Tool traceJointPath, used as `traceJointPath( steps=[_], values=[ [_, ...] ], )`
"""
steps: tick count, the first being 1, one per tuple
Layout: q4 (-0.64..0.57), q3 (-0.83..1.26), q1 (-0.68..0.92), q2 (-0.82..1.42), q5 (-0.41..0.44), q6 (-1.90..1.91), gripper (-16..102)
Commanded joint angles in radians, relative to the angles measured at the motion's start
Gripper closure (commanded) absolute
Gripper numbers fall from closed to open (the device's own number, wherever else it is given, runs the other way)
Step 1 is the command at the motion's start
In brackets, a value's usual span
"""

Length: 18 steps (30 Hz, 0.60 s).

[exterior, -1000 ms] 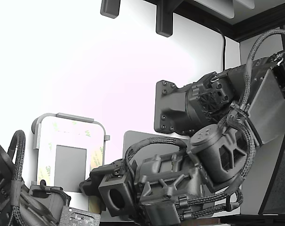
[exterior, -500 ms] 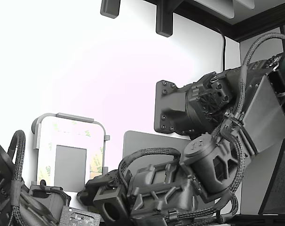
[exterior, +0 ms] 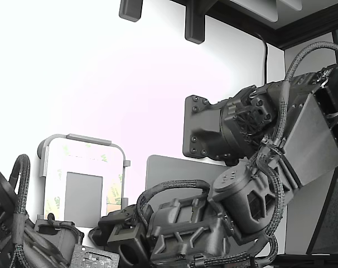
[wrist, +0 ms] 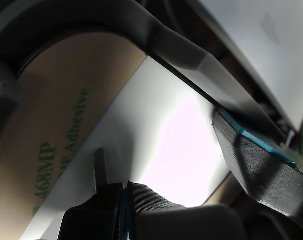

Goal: Peel off protective film from adhesive tape.

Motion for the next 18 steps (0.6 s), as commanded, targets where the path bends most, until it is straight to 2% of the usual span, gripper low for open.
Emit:
traceJointPath(
  steps=[1,18],
  values=[
    [-0.009,-0.017,-0.003,0.028,0.005,0.0,95],
    [-0.018,0.011,0.02,0.043,0.012,0.025,94]
  ],
)
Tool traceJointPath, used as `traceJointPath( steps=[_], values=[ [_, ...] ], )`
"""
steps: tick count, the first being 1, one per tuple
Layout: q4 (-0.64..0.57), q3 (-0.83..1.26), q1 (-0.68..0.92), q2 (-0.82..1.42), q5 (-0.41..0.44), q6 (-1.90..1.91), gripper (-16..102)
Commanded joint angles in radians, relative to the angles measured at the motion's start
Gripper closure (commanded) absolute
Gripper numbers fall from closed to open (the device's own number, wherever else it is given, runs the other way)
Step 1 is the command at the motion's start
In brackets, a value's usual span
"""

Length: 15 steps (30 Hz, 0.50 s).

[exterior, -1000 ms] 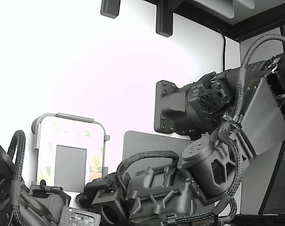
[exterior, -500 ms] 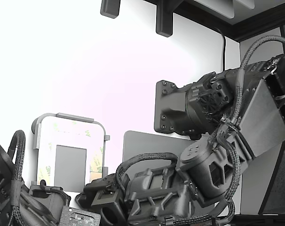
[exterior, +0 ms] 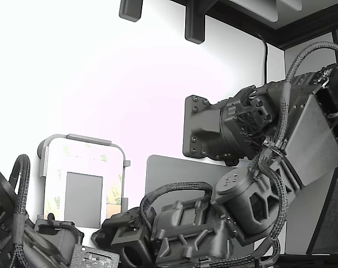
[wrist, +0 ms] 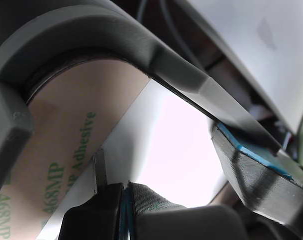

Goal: Peel off protective film from adhesive tape.

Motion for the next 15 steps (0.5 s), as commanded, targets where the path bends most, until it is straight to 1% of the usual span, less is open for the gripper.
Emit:
traceJointPath(
  steps=[1,15],
  values=[
    [0.006,-0.02,-0.002,0.031,0.005,0.002,94],
    [0.003,-0.037,0.008,0.026,0.011,-0.014,96]
  ],
)
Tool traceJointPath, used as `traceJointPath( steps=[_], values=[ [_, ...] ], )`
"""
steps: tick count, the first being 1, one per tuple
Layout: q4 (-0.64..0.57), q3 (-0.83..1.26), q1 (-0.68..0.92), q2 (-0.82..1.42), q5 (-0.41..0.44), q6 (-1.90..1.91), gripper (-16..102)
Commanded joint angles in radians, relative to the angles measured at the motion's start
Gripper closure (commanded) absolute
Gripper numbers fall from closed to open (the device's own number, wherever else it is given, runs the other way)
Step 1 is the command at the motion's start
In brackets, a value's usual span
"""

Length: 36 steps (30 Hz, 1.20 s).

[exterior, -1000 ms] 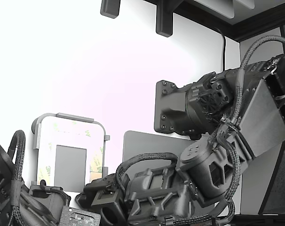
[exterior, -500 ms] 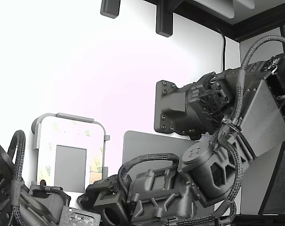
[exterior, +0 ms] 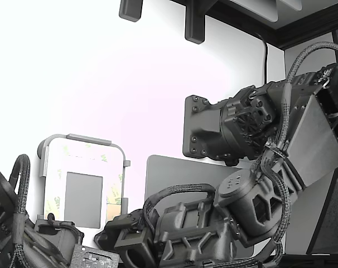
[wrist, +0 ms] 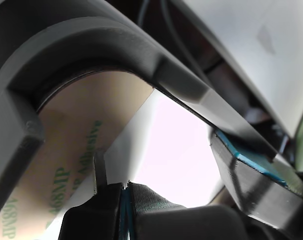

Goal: Peel off protective film from adhesive tape.

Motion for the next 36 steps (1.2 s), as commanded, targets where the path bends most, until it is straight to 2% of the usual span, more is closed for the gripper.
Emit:
traceJointPath(
  steps=[1,8,18,36],
  values=[
    [-0.008,-0.038,-0.009,0.014,0.002,-0.011,96],
    [-0.026,-0.034,-0.014,0.012,-0.002,-0.035,94],
    [-0.114,0.051,-0.029,0.044,-0.015,-0.046,93],
    [-0.074,0.038,-0.026,0.052,-0.02,-0.017,95]
  ],
)
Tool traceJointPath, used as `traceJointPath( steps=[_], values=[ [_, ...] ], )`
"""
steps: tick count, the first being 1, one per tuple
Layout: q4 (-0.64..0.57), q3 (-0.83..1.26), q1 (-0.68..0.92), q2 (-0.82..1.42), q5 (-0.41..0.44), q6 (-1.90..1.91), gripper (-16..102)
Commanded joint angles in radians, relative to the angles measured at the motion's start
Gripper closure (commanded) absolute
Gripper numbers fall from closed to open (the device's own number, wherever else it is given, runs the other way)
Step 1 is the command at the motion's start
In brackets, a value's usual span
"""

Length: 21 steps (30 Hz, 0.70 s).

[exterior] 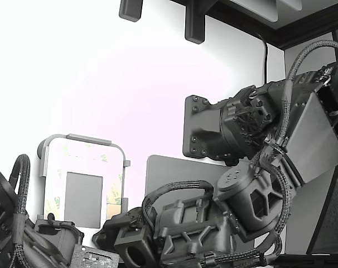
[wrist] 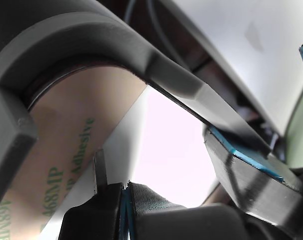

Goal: Peel off protective film from adhesive tape.

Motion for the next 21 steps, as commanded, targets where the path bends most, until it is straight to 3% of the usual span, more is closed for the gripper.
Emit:
traceJointPath(
  steps=[1,21],
  values=[
    [0.003,-0.029,-0.014,0.026,-0.005,0.003,96],
    [-0.032,-0.029,-0.028,0.015,-0.014,-0.058,94]
  ],
)
